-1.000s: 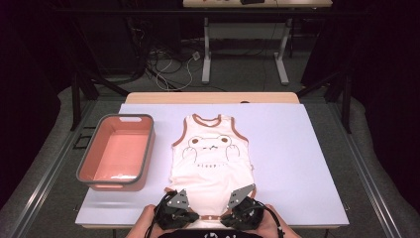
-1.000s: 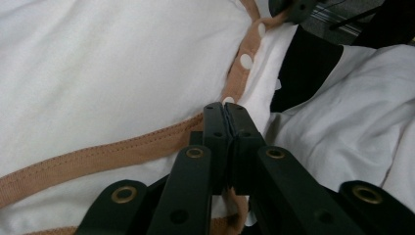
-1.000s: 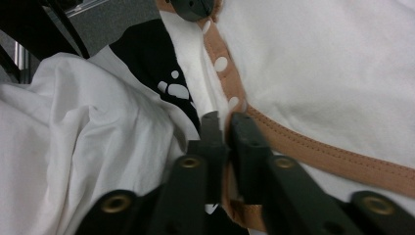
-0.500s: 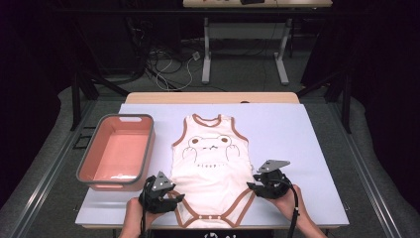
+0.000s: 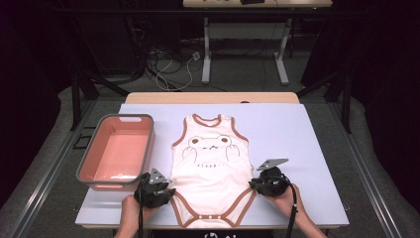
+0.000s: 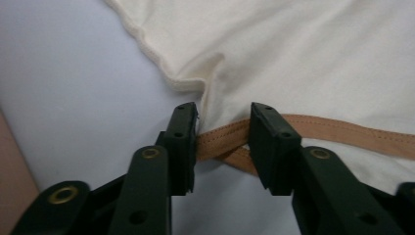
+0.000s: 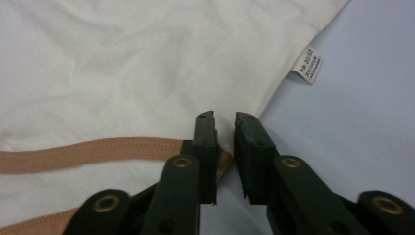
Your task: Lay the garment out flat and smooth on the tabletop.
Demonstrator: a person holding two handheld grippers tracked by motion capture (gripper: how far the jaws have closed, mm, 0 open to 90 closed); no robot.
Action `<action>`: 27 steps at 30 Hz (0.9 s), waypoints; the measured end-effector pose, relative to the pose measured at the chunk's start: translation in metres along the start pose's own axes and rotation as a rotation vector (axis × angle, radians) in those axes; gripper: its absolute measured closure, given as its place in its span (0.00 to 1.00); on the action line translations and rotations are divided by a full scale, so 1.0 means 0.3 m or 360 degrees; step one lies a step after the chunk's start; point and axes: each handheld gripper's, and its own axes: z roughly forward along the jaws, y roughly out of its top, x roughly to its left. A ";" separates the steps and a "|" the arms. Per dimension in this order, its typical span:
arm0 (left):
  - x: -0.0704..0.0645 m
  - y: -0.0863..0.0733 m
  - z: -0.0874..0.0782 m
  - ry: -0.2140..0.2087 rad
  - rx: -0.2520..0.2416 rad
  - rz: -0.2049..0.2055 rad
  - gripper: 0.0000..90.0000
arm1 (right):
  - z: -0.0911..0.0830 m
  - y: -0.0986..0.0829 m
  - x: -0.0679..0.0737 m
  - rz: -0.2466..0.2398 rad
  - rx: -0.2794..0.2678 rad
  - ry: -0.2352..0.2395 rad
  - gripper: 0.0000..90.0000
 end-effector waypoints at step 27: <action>0.011 -0.004 -0.011 -0.0094 -0.0011 0.0025 0.96 | -0.047 -0.020 0.022 -0.0057 0.0038 -0.0017 0.99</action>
